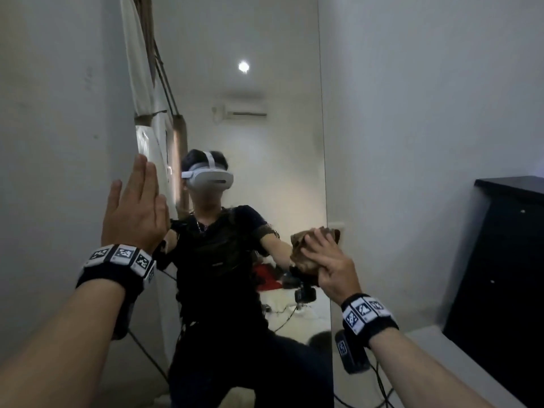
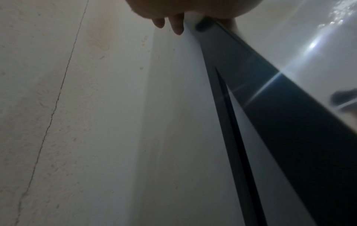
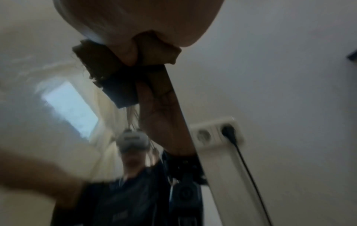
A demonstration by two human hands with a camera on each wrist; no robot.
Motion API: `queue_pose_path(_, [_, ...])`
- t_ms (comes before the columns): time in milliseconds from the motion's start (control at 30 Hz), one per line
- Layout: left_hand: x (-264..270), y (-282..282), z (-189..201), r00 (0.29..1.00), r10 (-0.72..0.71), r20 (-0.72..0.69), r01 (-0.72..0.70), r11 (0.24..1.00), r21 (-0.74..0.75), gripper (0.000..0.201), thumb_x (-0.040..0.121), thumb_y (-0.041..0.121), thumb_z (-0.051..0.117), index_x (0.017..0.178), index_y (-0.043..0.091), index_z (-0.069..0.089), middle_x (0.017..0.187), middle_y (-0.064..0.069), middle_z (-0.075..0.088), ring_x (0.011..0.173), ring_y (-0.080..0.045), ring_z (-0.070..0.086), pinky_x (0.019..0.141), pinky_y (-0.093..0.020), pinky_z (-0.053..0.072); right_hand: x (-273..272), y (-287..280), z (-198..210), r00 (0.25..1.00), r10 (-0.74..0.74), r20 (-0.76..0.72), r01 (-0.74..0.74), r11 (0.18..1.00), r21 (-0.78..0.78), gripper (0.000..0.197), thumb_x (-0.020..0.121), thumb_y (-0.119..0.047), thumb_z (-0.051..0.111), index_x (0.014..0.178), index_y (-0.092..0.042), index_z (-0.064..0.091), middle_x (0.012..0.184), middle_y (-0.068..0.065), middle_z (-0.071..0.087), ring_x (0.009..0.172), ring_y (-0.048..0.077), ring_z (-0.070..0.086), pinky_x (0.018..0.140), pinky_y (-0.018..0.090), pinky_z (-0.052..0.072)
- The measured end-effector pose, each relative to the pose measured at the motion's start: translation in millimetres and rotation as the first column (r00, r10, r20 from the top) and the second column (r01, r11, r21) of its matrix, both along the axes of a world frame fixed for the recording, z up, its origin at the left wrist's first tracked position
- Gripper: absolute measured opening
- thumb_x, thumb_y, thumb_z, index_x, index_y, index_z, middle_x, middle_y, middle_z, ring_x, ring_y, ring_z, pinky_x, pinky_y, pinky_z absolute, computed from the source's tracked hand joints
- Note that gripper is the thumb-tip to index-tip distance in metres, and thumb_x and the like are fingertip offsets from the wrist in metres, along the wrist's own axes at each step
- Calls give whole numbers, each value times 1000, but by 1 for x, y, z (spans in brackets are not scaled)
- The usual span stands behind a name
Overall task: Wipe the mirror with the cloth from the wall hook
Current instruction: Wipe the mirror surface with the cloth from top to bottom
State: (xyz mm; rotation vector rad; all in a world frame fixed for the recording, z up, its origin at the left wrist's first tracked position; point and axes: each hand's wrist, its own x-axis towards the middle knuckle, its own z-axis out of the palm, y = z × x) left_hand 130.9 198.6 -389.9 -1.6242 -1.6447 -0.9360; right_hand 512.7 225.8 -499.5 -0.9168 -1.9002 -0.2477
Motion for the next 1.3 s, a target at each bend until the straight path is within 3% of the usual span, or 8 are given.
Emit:
queue_pose_path(200, [0,-3,2,1000,-12,-4,12,1000,4,61,98,31,18,155,11,10,166,-3,2,152,-15,8,121,-45,10,14,-39,-20,1000,4,11,-4,997,-78,44,74,3,49,105,-16,74,114,-3,69,110,20,66,107,31,43])
queue_pose_path(300, [2,-4,2,1000,-14,-1,14,1000,7,60,99,30,18,156,11,9,166,-3,2,152,-15,7,121,-46,11,-2,-41,67,965,84,-250,-62,994,94,42,78,-5,41,102,-10,75,100,5,74,87,22,69,82,41,57])
queue_pose_path(433, [3,-4,2,1000,-20,18,20,1000,-1,60,99,30,19,156,12,10,166,-2,2,152,-15,9,121,-47,12,-34,-3,214,961,68,-269,37,929,368,45,74,4,46,106,-9,74,113,8,71,107,23,66,95,45,51])
queue_pose_path(533, [2,-5,3,1000,-20,16,20,1000,-5,60,100,30,19,156,13,8,166,-2,2,152,-14,8,122,-46,11,-65,23,258,988,44,-151,7,948,319,42,78,0,44,104,-10,75,117,10,70,114,24,63,102,46,46])
queue_pose_path(733, [0,-1,2,1000,-14,8,14,1000,7,59,100,27,21,156,12,9,166,-2,2,152,-14,9,122,-46,11,-78,29,113,996,71,-54,-65,992,108,53,76,4,42,119,-11,68,136,5,57,138,20,41,120,40,22])
queue_pose_path(1033, [0,-5,2,1000,-11,-9,11,1000,4,59,101,26,23,156,10,8,166,-3,0,152,-17,10,122,-47,12,-42,-51,-91,991,134,21,-132,989,-71,52,68,7,44,105,-13,75,124,-1,65,133,5,45,117,27,27])
queue_pose_path(1133, [0,-5,3,1000,-17,-7,17,1000,11,60,100,28,21,155,11,7,166,-3,1,152,-17,11,121,-47,11,-34,-62,-77,980,150,-132,-153,988,-15,51,72,10,46,107,-14,74,119,-4,66,116,11,60,103,34,46])
queue_pose_path(1300, [1,-2,2,1000,-19,-4,19,1000,19,60,100,28,22,156,11,6,166,-2,-1,151,-11,6,121,-45,10,-21,-27,77,925,78,-373,53,943,329,45,75,12,45,108,-4,72,119,5,65,113,12,59,101,37,46])
